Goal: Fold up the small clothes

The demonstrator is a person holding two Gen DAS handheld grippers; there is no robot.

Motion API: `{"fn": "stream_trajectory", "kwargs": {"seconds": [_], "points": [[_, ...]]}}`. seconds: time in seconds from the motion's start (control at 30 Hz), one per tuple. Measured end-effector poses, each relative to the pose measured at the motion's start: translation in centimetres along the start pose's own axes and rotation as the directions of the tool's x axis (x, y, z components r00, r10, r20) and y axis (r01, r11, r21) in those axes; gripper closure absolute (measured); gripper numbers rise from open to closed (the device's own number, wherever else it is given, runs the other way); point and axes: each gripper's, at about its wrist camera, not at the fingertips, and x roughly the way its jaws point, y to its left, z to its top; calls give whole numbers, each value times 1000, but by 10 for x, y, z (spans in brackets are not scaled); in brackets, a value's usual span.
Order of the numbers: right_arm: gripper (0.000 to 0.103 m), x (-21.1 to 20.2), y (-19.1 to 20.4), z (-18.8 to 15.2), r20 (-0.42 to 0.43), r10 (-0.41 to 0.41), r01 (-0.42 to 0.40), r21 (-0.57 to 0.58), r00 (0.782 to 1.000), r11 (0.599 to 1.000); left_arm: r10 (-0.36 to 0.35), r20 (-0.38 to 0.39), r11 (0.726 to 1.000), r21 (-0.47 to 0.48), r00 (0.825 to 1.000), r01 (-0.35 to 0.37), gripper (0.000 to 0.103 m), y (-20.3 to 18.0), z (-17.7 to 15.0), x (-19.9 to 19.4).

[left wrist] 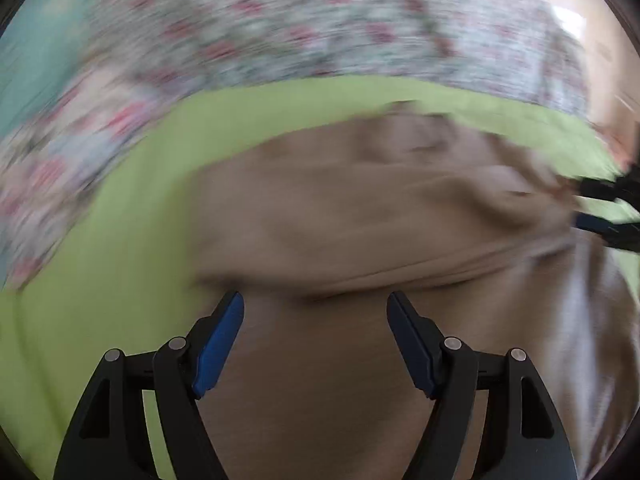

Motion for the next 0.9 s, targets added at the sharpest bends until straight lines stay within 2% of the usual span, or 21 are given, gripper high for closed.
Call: {"fn": "stream_trajectory", "kwargs": {"seconds": [0.07,0.13,0.17,0.23,0.3,0.33,0.37,0.43,0.53,0.6,0.67,0.73,0.8,0.87,0.9], "points": [[41,15,2,6,-5,-24,24,4,1000,1000,33,-38,995,-90,999,-37,29,30,-6,9],[89,21,10,14,1,-34,34,-20,999,999,15,-73,986,-162,997,-27,30,51,-8,21],[93,20,16,17,11,-37,38,-38,999,999,15,-82,983,-182,997,-29,30,56,-6,25],[93,-1,35,24,90,22,-13,-103,996,995,20,-90,982,-187,996,-37,30,57,3,32],[94,-33,56,24,206,113,-71,-203,972,977,27,-70,983,-178,997,-39,31,56,10,32],[94,-50,64,20,258,139,-72,-253,956,965,47,-62,983,-173,997,-58,32,54,15,33],[94,-58,65,17,282,127,-45,-280,951,959,88,-60,980,-175,994,-98,38,56,21,34],[94,-50,58,13,248,66,6,-280,966,960,128,-71,967,-211,989,-140,41,67,23,37],[94,-14,33,4,162,-41,81,-251,986,965,91,-89,949,-295,992,-114,42,82,16,44],[94,1,20,-1,130,-64,93,-230,989,969,80,-88,933,-345,993,-105,42,89,10,45],[94,0,18,-3,145,-47,80,-228,988,970,69,-73,923,-374,995,-92,42,95,7,40],[94,-13,26,-4,210,-22,80,-274,978,958,55,-64,919,-387,996,-76,42,99,5,38],[94,-13,30,-3,224,-88,155,-301,971,941,51,-69,922,-381,996,-73,42,98,4,39],[92,1,19,1,153,-155,192,-273,976,943,58,-72,927,-366,996,-80,42,94,4,40],[85,8,13,-1,120,-211,236,-266,970,934,63,-72,929,-360,995,-85,42,93,6,43]]}}
